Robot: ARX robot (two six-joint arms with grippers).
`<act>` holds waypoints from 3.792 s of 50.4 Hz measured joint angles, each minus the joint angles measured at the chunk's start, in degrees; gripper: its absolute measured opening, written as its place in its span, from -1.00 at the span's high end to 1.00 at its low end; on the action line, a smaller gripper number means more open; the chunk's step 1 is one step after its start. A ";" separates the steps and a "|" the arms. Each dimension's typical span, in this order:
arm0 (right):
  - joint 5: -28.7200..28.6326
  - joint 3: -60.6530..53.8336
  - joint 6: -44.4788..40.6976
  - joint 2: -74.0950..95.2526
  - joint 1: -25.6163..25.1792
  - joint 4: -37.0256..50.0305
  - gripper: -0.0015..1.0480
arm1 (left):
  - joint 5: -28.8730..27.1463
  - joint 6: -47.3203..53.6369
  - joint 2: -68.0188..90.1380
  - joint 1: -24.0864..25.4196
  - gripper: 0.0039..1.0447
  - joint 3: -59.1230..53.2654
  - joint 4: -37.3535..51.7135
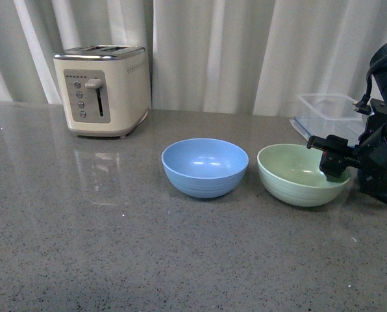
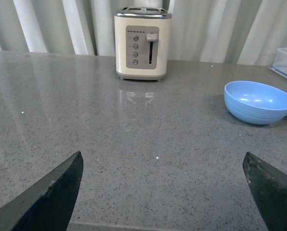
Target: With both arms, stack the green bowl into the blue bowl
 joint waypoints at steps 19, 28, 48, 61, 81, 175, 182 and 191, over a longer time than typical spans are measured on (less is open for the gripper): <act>-0.28 0.17 -0.02 -0.81 -0.35 -0.07 0.94 | 0.00 0.00 0.00 0.00 -0.88 0.00 0.00; -0.17 0.02 -0.72 -5.25 -0.94 -0.20 0.96 | 0.00 0.00 0.00 0.00 -0.88 0.00 0.00; -1.81 3.23 -0.96 -9.31 7.74 -0.37 0.96 | 0.00 0.00 0.00 0.00 -0.88 0.00 0.00; -1.75 12.37 -1.05 -2.27 13.84 -2.91 0.96 | 0.00 0.00 0.00 0.00 -0.88 0.00 0.00; -1.11 18.25 -1.20 4.98 15.50 -5.57 0.96 | 0.00 0.00 0.00 0.00 -0.88 0.00 0.00; -2.25 -67.82 -26.21 -59.93 -0.35 55.36 0.98 | -0.13 0.02 0.00 0.00 -0.88 0.00 0.00; -6.01 -70.10 -26.18 -65.66 -4.50 51.89 0.98 | -0.13 0.02 0.00 0.00 -0.88 0.00 0.00; -6.21 -73.48 -26.21 -69.55 -4.68 51.87 0.98 | -0.13 0.00 0.00 0.00 -0.88 0.00 0.00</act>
